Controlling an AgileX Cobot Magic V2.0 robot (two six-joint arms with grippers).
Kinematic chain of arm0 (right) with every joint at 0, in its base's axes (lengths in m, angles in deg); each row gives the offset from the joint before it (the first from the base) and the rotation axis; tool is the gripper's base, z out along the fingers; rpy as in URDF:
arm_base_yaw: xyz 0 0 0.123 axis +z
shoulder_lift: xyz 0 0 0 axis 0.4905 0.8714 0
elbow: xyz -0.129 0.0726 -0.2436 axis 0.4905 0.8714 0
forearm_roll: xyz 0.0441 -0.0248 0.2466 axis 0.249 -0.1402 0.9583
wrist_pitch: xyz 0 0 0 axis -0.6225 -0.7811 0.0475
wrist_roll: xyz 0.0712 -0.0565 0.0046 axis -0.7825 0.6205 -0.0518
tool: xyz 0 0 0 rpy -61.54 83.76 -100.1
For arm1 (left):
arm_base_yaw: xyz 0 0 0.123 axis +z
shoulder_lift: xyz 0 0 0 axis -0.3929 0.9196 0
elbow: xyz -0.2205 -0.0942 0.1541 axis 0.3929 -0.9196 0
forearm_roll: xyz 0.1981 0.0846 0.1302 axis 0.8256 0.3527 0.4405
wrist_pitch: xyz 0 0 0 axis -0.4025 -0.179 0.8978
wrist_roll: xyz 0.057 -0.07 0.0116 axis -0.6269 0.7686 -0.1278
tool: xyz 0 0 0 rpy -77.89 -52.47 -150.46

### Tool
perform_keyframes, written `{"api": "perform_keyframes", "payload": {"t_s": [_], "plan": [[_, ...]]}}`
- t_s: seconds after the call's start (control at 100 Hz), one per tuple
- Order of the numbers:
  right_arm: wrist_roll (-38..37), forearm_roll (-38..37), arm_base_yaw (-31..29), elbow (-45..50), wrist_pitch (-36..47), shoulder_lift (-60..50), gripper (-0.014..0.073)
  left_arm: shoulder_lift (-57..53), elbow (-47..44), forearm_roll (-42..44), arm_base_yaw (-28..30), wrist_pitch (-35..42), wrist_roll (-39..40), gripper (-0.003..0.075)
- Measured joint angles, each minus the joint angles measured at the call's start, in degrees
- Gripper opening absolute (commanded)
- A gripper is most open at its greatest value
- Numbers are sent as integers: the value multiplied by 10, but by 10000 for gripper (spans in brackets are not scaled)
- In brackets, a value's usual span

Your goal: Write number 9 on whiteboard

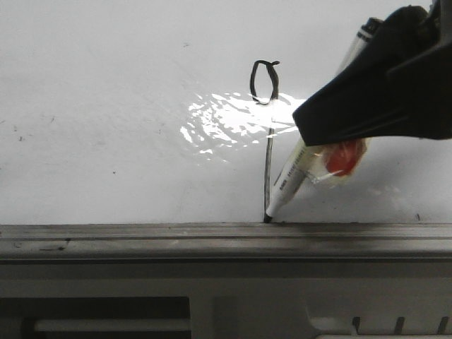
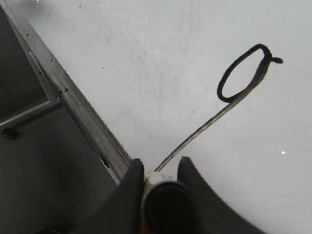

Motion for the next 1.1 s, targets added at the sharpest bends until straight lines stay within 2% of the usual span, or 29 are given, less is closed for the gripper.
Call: {"api": "perform_keyframes", "payload": {"t_s": [0.24,0.39,0.57,0.79,0.95,1.1], "plan": [[5,-21,15,-34,-36,-28,-45,0,0,0,0,-2,0,309],[10,-28,28,-80,-97,-54,-48,24,0,-11,-4,-45,-46,309],[10,-30,29,-107,-177,-56,-48,94,0,-83,-46,-88,-167,308],[13,-30,40,-110,-194,-56,-74,191,0,-158,-125,-95,-321,307],[21,-30,74,-110,-195,-56,-74,243,0,-223,-157,-92,-388,307],[23,-29,94,-110,-192,-56,-74,265,0,-254,-162,-92,-423,307]]}}
